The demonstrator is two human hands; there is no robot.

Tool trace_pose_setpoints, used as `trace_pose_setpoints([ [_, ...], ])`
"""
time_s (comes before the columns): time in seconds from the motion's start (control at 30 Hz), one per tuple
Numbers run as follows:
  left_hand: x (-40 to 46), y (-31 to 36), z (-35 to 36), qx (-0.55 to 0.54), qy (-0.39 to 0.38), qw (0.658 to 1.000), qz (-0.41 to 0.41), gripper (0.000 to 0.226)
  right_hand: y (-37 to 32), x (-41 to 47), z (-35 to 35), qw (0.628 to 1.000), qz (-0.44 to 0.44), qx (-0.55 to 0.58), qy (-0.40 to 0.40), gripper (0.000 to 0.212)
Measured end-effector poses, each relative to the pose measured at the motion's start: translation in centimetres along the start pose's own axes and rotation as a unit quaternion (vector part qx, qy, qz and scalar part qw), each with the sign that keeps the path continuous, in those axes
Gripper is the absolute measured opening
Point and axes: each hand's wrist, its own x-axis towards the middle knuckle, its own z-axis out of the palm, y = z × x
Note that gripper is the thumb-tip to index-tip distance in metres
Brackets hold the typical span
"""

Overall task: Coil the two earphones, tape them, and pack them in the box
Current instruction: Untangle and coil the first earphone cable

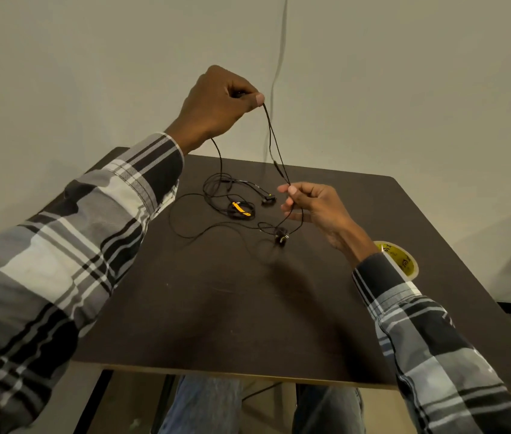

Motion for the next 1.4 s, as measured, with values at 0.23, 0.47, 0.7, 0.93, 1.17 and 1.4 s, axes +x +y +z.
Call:
trace_pose_setpoints([
  [0.23, 0.5, -1.0, -1.5, -0.014, 0.12, 0.992, -0.037, 0.03, 0.6, 0.0, -1.4, 0.999, 0.022, -0.042, 0.023, 0.017],
  [0.47, -0.1, -2.5, -2.1, 0.14, 0.103, 0.984, -0.027, 0.034, 0.8, 1.0, -2.1, 0.947, -0.008, -0.299, 0.115, 0.015],
  [0.7, -0.6, -3.0, -2.8, 0.225, 0.141, 0.964, 0.006, 0.044, 0.1, 1.0, -2.5, 0.922, 0.03, -0.37, 0.112, 0.018],
  [0.93, -1.8, -5.4, -2.3, 0.31, -0.016, 0.947, -0.081, 0.037, -0.3, 0.1, -2.3, 0.991, 0.058, -0.093, 0.076, 0.019],
  [1.17, -4.0, -7.4, 1.3, 0.382, -0.223, 0.887, -0.134, 0.051, -1.0, -0.1, -2.3, 0.998, 0.022, -0.055, 0.033, 0.019],
  [1.4, -4.8, -2.8, 5.8, 0.066, -0.261, 0.963, 0.011, 0.047, -1.8, -0.4, -1.6, 1.0, 0.01, 0.013, -0.023, 0.013],
])
